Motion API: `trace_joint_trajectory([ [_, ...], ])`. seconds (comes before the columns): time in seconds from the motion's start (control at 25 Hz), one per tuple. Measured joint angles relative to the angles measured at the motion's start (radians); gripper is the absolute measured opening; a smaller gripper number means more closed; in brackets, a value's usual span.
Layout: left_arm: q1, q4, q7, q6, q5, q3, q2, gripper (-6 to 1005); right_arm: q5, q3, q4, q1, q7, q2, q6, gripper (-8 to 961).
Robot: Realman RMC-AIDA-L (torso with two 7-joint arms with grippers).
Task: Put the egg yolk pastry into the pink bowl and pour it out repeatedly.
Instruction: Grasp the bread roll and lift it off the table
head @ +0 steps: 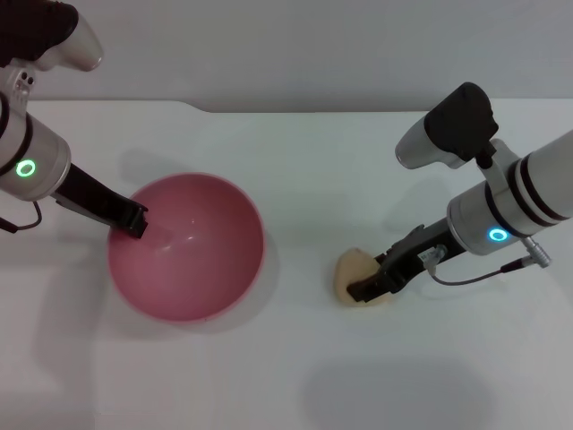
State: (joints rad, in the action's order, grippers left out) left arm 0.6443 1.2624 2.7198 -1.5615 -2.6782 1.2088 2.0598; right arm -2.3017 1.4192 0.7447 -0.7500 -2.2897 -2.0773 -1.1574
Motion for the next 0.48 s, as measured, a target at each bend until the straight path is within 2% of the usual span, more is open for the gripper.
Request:
trace_joint_trajectory([
  [0.12, 0.0, -0.001, 0.0, 0.0, 0.0, 0.0, 0.0, -2, 0.017, -0.014, 0.001, 0.002, 0.0, 0.002, 0.007, 654],
  [0.48, 0.0, -0.001, 0.0, 0.002, 0.0, 0.0, -0.001, -1, 0.037, -0.088, 0.003, 0.013, 0.0, 0.007, -0.004, 494],
])
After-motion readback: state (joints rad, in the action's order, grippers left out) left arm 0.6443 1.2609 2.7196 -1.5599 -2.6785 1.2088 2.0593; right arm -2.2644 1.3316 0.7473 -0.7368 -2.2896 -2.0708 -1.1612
